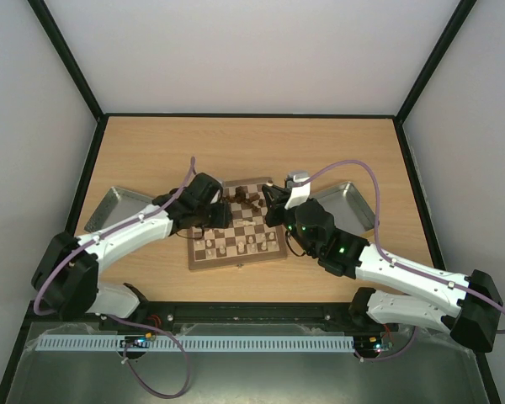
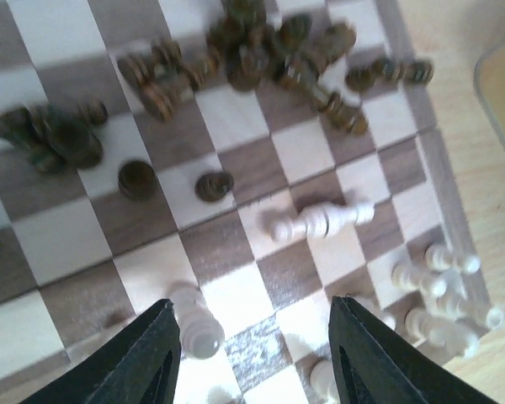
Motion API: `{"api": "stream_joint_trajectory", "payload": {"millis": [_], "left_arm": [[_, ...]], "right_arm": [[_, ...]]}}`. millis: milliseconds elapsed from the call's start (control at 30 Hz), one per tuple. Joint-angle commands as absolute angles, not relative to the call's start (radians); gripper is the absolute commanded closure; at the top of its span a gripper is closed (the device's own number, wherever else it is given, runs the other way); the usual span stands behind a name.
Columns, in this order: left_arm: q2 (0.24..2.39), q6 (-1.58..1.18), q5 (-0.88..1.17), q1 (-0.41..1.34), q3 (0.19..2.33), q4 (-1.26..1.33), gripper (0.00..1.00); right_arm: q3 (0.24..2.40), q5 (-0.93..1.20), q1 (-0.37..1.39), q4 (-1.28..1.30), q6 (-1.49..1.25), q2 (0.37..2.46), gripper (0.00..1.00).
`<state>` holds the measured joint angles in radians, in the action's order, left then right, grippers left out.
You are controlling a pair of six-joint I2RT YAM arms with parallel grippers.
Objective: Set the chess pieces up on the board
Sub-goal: Pick up the chess piece from the chessboard.
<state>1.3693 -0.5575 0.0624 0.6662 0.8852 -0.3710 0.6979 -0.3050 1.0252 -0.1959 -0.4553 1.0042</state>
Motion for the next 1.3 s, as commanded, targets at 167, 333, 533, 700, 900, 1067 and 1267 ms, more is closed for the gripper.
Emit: {"api": "stream_joint_trajectory", "payload": {"millis": [167,333,533,700,900,1067,1267], "left_arm": [[1.472,-0.538,0.114,0.663,0.918,-0.498,0.56],[1.498,-0.544,0.092,0.662,0.927,-0.479,0.62],[1.51,-0.545,0.067,0.661,0.944,-0.472,0.62],[1.516,-0.54,0.065,0.661,0.945,-0.473,0.74],[1.506,-0.528,0.065,0.661,0.939,-0.489,0.85],[1.474,-0.509,0.08,0.678,0.953,-0.52,0.86],[1.432,-0.49,0.089,0.759,0.97,-0.585,0.84]], "right_arm": [[0.682,-0.316,1.03,-0.181,-0.468,0.986,0.97],[0.679,-0.318,1.03,-0.183,-0.468,0.983,0.97],[0.676,-0.317,1.03,-0.183,-0.467,0.98,0.97],[0.673,-0.316,1.031,-0.183,-0.468,0.977,0.98],[0.672,-0.322,1.028,-0.183,-0.467,0.971,0.98],[0.673,-0.32,1.03,-0.187,-0.465,0.971,0.98],[0.673,-0.322,1.03,-0.188,-0.463,0.972,0.98]]}}
